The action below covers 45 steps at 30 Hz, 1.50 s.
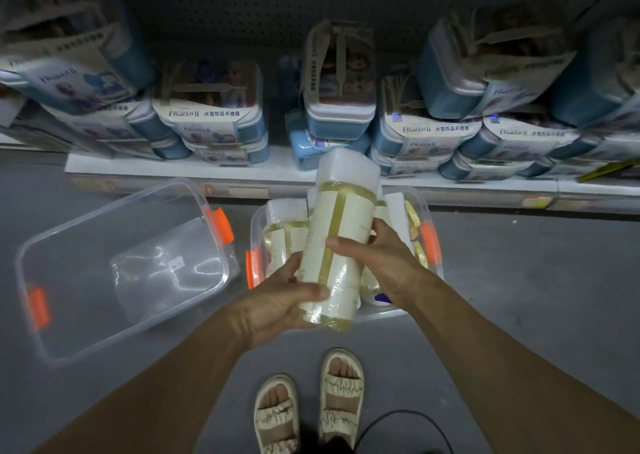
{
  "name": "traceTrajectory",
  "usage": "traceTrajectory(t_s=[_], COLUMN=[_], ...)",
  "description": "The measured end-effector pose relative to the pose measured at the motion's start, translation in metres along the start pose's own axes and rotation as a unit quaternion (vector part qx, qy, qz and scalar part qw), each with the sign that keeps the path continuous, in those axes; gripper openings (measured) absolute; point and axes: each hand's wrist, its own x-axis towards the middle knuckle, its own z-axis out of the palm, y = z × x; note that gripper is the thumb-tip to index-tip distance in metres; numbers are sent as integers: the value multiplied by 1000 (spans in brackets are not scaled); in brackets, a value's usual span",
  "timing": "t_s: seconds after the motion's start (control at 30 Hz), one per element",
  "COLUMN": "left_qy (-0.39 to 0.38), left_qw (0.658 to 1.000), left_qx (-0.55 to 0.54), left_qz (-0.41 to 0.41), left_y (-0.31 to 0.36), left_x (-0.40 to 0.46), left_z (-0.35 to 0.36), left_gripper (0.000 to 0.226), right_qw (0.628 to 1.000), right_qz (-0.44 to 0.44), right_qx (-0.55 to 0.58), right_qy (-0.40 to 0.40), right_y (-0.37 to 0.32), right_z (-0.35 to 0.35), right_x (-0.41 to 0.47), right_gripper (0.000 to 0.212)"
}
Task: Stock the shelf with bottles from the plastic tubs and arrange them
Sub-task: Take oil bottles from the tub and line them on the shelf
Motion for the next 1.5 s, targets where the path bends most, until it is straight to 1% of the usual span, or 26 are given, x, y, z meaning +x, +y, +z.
traceTrajectory(t_s=[0.07,0.13,0.2,0.27,0.33,0.4,0.47,0.53,0.6,0.73,0.77,0.8,0.83,0.87,0.93,0.97,1.03,1.07,1.2,1.27,1.4,1.5], left_qy=[19,70,125,151,143,120,104,104,103,45,50,75,121,179,289,327,367,376,376,381,395,377], left_qw=[994,979,962,958,962,971,976,975,969,949,944,938,932,923,895,878,854,851,871,872,868,870], left_qx=[109,190,234,235,224,203,188,197,224,310,327,338,342,339,341,349,364,362,307,297,286,299], left_qz=[1,32,58,71,58,40,25,14,5,-15,-17,-15,-10,-5,-10,-22,-49,-57,-74,-81,-90,-106], left_y=[2,-2,-8,-11,-12,-12,-14,-15,-15,-17,-19,-22,-25,-27,-33,-36,-42,-44,-55,-58,-59,-56], left_x=[0,4,9,12,11,11,11,13,14,18,19,21,23,27,37,43,57,65,93,101,106,105], left_z=[14,29,40,44,41,37,37,40,41,30,24,17,9,1,-17,-24,-34,-36,-37,-37,-39,-48], left_gripper=[97,108,109,100,96,97,98,99,96,78,76,75,72,69,66,68,77,81,97,101,100,104], right_qw=[998,994,987,984,990,997,999,999,997,986,981,976,972,968,964,963,960,959,958,961,960,961], right_qz=[-12,-29,-49,-65,-65,-51,-34,-22,-15,-47,-56,-61,-65,-68,-71,-73,-79,-83,-91,-93,-97,-93], right_qx=[-13,-32,-61,-73,-42,-11,-8,-10,-20,-89,-111,-130,-145,-154,-168,-174,-181,-182,-182,-177,-186,-190], right_qy=[55,102,138,147,119,65,32,41,72,135,149,163,175,184,191,193,197,200,200,193,186,180], right_y=[-2,-4,-5,-5,-4,-3,0,4,9,22,25,28,30,31,34,36,41,43,49,51,51,50], right_z=[0,2,4,1,-8,-15,-18,-17,-16,-20,-22,-24,-26,-28,-31,-32,-33,-32,-30,-31,-32,-31], right_x=[-5,-7,-10,-14,-21,-27,-27,-24,-21,-13,-11,-9,-7,-5,-2,0,5,7,21,26,34,37], right_gripper=[71,74,80,81,78,75,71,66,64,73,75,77,79,80,81,81,81,81,79,78,80,80])
